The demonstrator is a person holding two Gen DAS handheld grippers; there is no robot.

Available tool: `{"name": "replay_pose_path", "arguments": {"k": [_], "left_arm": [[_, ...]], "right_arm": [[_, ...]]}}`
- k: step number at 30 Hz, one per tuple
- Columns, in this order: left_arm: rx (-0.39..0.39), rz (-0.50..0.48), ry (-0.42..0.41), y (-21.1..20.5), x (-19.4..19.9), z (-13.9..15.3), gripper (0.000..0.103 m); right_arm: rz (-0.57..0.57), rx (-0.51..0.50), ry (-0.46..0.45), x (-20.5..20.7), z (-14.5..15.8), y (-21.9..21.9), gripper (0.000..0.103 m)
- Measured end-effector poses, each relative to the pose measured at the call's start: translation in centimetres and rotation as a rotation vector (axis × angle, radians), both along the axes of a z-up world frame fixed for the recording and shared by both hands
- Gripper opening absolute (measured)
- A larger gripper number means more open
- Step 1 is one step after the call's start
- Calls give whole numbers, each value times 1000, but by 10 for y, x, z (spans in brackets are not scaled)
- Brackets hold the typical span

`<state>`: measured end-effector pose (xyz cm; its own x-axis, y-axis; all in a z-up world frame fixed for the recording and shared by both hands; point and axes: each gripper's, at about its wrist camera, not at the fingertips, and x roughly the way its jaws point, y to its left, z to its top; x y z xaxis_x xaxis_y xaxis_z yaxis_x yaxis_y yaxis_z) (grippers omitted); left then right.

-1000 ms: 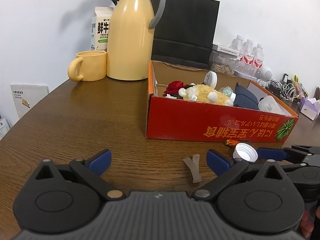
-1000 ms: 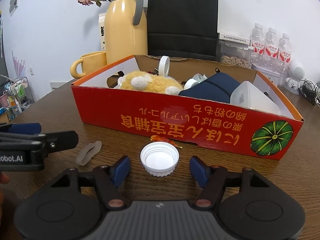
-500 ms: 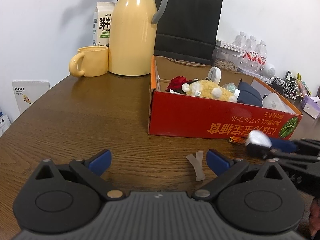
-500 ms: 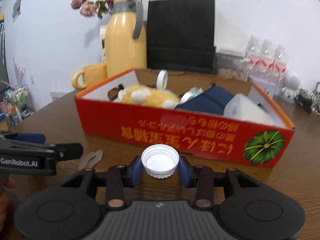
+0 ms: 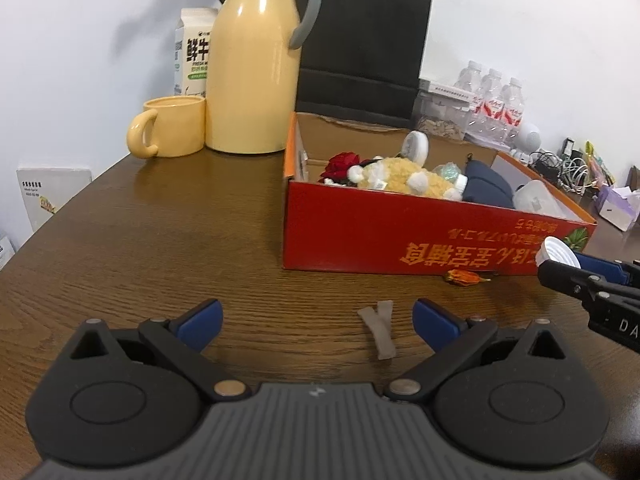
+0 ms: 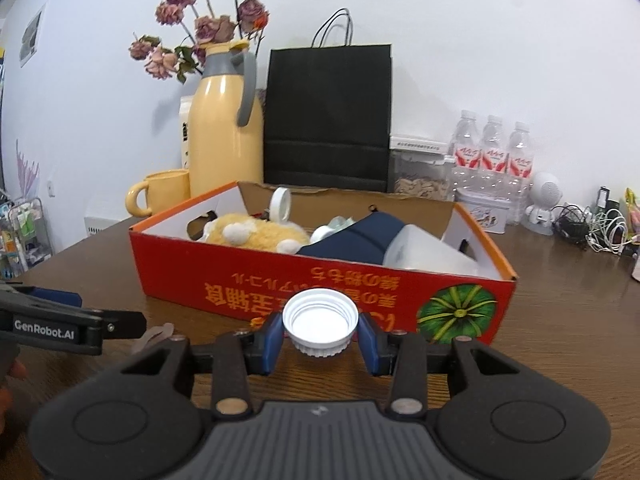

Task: Organize objects
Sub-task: 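Carry the cap over the box and open the right gripper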

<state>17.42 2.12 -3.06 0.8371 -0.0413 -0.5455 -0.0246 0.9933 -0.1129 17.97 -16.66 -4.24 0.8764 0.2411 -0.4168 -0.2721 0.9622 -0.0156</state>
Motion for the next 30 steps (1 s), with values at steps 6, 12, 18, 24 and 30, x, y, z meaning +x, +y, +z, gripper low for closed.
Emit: {"name": "replay_pose_path", "arguments": {"k": [6, 12, 18, 24, 30], "left_arm": [[17, -49, 3, -19, 0, -1, 103], [32, -71, 56, -40, 7, -7, 66], [53, -24, 53, -47, 5, -6, 9], [30, -45, 27, -48, 1, -4, 7], [30, -53, -24, -50, -6, 1, 7]], "right_arm": [[5, 14, -25, -8, 4, -10, 39], [28, 16, -42, -14, 6, -8, 39], [54, 18, -52, -19, 7, -6, 39], [78, 10, -57, -22, 7, -3, 39], [87, 10, -59, -24, 7, -3, 39]]}}
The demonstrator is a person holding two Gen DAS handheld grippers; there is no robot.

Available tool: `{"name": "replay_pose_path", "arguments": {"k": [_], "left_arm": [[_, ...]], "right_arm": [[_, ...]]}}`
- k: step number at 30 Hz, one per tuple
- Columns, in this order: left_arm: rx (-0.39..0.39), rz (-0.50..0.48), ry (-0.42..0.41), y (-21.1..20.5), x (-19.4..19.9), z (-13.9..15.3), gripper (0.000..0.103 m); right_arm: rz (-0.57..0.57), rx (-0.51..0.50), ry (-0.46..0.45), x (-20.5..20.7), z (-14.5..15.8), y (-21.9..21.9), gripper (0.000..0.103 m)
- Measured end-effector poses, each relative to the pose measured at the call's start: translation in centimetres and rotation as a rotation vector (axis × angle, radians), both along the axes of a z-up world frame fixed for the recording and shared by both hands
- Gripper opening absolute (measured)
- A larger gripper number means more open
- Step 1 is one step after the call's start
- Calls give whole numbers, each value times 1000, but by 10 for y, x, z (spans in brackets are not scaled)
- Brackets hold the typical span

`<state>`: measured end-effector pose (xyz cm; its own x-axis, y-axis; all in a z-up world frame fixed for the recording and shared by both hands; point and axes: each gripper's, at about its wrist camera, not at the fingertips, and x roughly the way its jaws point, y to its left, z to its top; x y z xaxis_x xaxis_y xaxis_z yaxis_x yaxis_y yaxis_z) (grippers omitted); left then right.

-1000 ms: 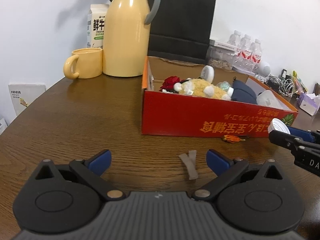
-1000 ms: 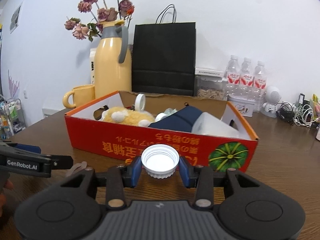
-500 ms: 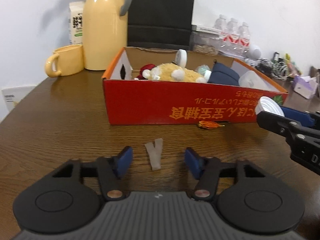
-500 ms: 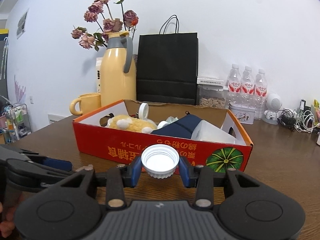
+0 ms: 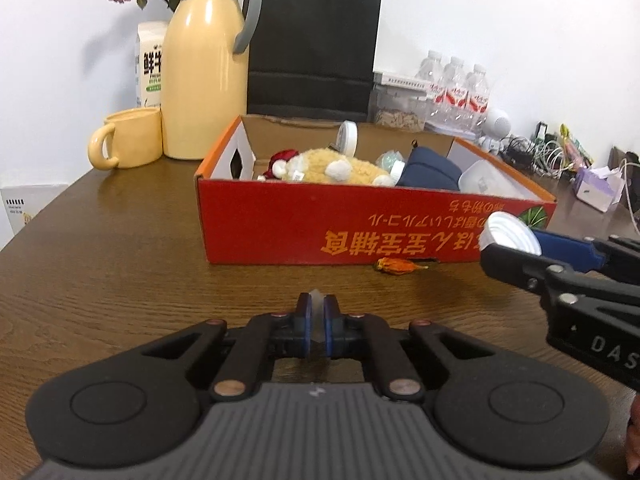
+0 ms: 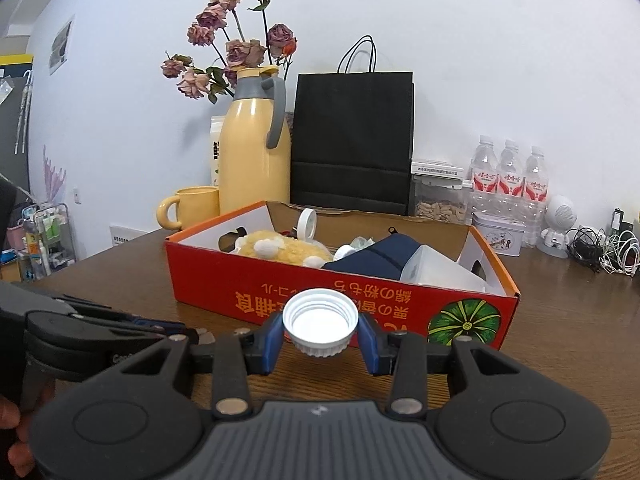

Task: Organize objects
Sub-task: 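Carry the cap over the box and open the right gripper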

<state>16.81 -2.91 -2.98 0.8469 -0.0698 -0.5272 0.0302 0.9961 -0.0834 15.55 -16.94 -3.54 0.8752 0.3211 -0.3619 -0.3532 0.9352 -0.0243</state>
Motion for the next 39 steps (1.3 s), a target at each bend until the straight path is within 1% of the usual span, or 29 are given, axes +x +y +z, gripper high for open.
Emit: {"name": "replay_pose_path", "arguments": {"k": [5, 9, 13, 18, 21, 26, 29, 33, 39], "left_arm": [[-23, -11, -59, 2, -7, 13, 7], [-41, -41, -121, 4, -5, 37, 7], [-40, -59, -188, 4, 8, 63, 7], [-59, -57, -224, 5, 36, 83, 7], [-65, -51, -229, 5, 54, 87, 7], [-91, -43, -215, 10, 87, 84, 7], [-120, -40, -201, 15, 110, 81, 7], [-126, -31, -177, 20, 134, 75, 7], [-115, -38, -165, 23, 147, 69, 7]], "right_arm": [[2, 6, -3, 0, 1, -1, 39], [16, 13, -2, 1, 6, -1, 39], [24, -2, -18, 8, 16, 1, 39], [31, -22, -52, 28, 36, 5, 39], [30, -48, -77, 46, 47, 11, 39], [26, -44, -76, 87, 55, 24, 39], [10, -27, -56, 116, 53, 29, 39], [-22, 22, -40, 148, 46, 31, 39], [-26, 20, 0, 167, 34, 30, 39]]}}
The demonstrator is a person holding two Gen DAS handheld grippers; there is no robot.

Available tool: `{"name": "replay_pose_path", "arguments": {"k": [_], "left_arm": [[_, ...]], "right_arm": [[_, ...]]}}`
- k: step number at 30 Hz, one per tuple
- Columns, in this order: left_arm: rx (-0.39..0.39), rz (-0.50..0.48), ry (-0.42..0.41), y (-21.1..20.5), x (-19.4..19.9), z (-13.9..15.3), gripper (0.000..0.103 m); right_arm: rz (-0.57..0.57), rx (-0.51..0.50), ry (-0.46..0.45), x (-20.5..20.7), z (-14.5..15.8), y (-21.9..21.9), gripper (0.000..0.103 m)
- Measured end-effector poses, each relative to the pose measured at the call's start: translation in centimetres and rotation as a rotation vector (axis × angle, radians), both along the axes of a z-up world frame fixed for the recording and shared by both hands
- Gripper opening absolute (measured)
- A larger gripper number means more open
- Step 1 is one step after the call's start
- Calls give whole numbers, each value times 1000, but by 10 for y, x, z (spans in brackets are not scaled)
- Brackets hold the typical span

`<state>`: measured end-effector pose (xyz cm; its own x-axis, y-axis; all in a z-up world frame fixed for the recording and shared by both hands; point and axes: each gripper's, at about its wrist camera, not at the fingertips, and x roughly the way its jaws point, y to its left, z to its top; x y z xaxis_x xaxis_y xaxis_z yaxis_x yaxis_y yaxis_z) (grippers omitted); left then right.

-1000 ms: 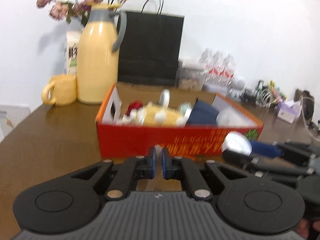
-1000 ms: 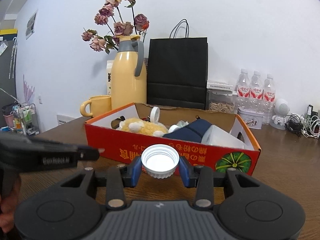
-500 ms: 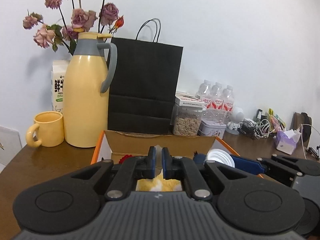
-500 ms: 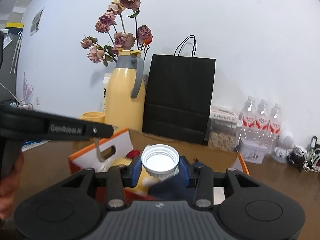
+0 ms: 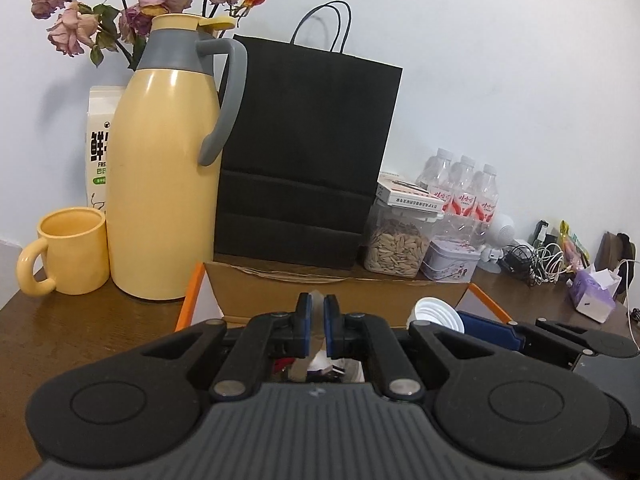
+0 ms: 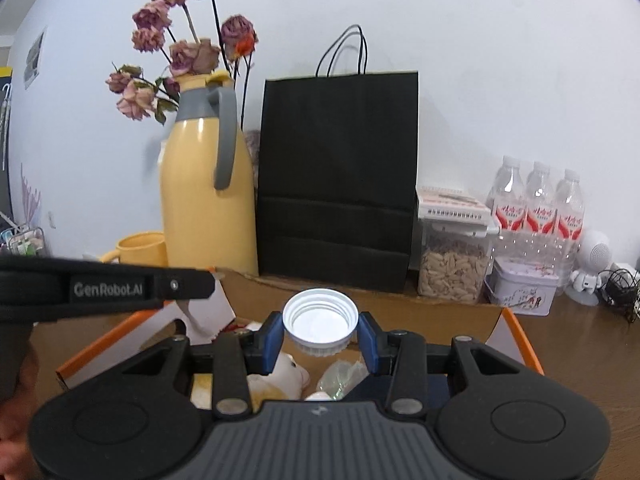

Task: Organize objects
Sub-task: 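Carry the cap over the box and open the right gripper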

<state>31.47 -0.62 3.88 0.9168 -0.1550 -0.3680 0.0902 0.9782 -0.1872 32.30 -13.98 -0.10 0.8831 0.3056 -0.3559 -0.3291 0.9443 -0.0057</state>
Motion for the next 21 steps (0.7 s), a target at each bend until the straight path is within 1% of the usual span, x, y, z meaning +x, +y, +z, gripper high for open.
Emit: {"name": "replay_pose_path", "arguments": {"k": [2, 3, 4, 5, 6, 7, 8, 9, 10, 12, 15, 21], "left_arm": [[2, 6, 0, 1, 0, -1, 9], [2, 9, -1, 1, 0, -1, 12], [3, 10, -2, 2, 0, 0, 18], [2, 11, -4, 3, 0, 0, 39], [1, 20, -10, 4, -1, 1, 69], [8, 35, -17, 4, -3, 2, 83], [23, 55, -29, 3, -4, 3, 101], [39, 75, -48, 2, -6, 4, 103], [48, 88, -61, 2, -8, 4, 103], [50, 97, -57, 2, -7, 4, 103], [49, 103, -46, 2, -5, 3, 103], [59, 102, -46, 0, -5, 1, 103]], "right_arm": [[-4, -5, 13, 4, -3, -1, 39], [-8, -8, 19, 4, -3, -1, 39], [-14, -11, 24, 4, -4, -2, 39], [-22, -15, 25, 4, -5, -2, 39], [-28, -20, 28, 4, -5, -3, 42], [-31, -22, 33, 3, -5, -4, 55], [-39, -23, 37, 3, -6, -5, 64], [-56, -23, 38, 3, -6, -6, 81], [-70, -21, 37, 3, -6, -7, 95], [-82, -12, 39, 3, -6, -10, 101], [-83, 6, 57, 3, -6, -15, 102], [-78, 2, 60, 3, -6, -15, 102]]}}
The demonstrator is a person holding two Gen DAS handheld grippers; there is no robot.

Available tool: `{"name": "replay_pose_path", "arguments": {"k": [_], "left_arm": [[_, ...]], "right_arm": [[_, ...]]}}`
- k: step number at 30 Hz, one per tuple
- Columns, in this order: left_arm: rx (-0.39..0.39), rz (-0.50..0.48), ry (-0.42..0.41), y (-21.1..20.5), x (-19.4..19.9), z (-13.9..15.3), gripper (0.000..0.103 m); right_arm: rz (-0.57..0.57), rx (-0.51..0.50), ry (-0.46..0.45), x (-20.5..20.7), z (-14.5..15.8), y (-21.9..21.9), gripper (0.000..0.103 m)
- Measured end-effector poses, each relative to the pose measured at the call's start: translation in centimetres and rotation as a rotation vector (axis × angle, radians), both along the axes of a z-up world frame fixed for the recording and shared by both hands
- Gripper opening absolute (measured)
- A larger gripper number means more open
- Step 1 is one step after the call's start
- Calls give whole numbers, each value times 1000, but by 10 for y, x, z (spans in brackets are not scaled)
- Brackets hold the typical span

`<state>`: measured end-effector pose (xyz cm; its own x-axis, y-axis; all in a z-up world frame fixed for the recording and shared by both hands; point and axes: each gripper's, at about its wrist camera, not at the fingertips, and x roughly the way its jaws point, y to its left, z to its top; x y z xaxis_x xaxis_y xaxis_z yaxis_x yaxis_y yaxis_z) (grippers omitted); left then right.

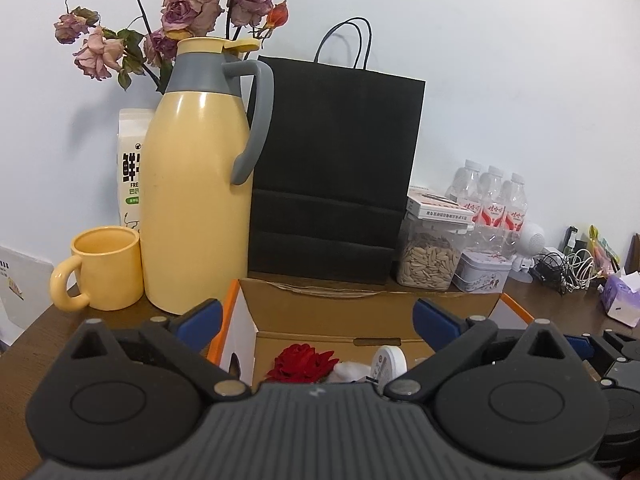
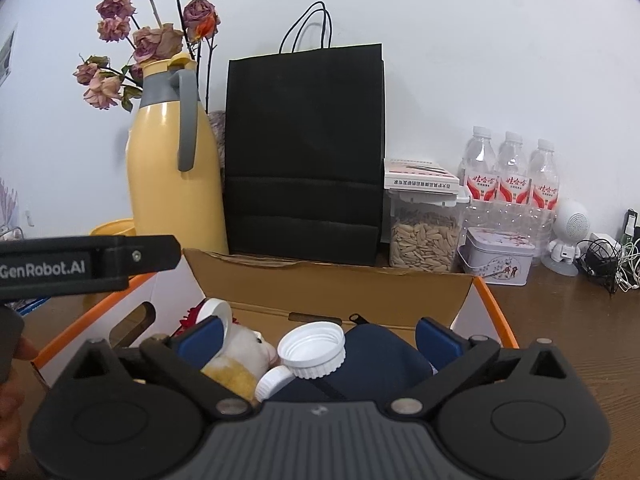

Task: Organize objects
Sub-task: 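Carry the cap over the box and open the right gripper, then move the right gripper back toward the small orange item on the table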

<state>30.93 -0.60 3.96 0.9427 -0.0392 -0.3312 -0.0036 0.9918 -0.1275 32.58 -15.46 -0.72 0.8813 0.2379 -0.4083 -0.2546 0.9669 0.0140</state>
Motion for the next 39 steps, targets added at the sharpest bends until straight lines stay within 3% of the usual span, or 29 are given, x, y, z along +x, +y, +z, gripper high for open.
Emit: {"name": "replay_pose_path", "arguments": {"k": [13, 27, 32, 39], "left_arm": [[32, 31, -9, -2, -12, -5, 103], [56, 97, -61, 13, -65, -13, 103], [59, 80, -26, 18, -86, -19, 103], [57, 41, 70, 26, -105, -35, 103]], "right_arm": [[11, -35, -27, -13, 1, 6, 102], [7, -93, -131, -78, -6, 14, 103], [24, -114, -130, -109, -13, 16, 103], [47, -109, -62, -136, -24, 15, 101]]}}
